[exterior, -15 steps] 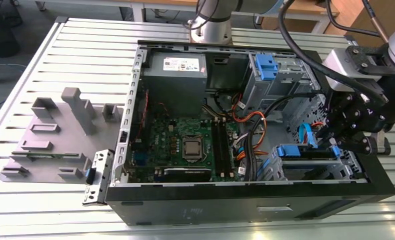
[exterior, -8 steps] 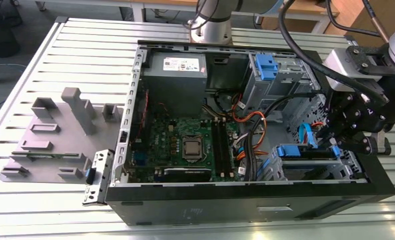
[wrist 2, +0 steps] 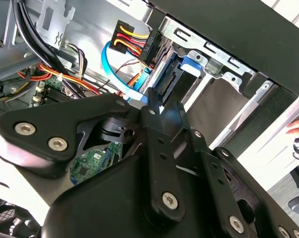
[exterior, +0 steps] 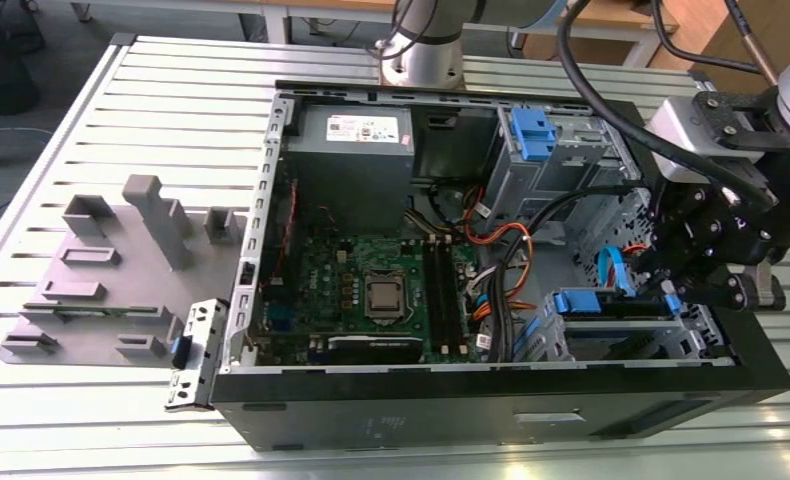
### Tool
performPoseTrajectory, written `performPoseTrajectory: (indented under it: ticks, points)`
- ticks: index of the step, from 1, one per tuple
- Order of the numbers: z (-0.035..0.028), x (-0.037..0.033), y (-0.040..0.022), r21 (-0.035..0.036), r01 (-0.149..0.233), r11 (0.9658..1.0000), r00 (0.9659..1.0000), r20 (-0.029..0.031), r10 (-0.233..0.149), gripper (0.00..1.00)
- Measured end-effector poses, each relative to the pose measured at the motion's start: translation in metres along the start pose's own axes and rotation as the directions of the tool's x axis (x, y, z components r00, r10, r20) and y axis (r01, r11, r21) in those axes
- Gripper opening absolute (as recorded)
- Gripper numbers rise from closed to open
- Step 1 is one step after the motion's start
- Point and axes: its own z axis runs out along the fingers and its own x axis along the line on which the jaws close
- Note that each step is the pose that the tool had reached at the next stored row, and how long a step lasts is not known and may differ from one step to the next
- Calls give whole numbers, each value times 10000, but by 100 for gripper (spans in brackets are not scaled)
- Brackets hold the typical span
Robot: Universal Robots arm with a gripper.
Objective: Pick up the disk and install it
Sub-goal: 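Insert the second disk wire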
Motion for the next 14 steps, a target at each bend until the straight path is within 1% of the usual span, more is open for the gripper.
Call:
performPoseTrajectory:
  ticks: [3, 9, 11, 14]
  points:
    - [3, -41, 1, 0, 0, 10000, 10000, -2, 0, 31]
    - [13, -177, 5, 0, 0, 10000, 10000, -2, 0, 31]
    - [16, -198, 2, 0, -1, 10000, 10000, -1, 1, 31]
    - [20, -217, -29, 0, 0, 10000, 10000, 1, 0, 31]
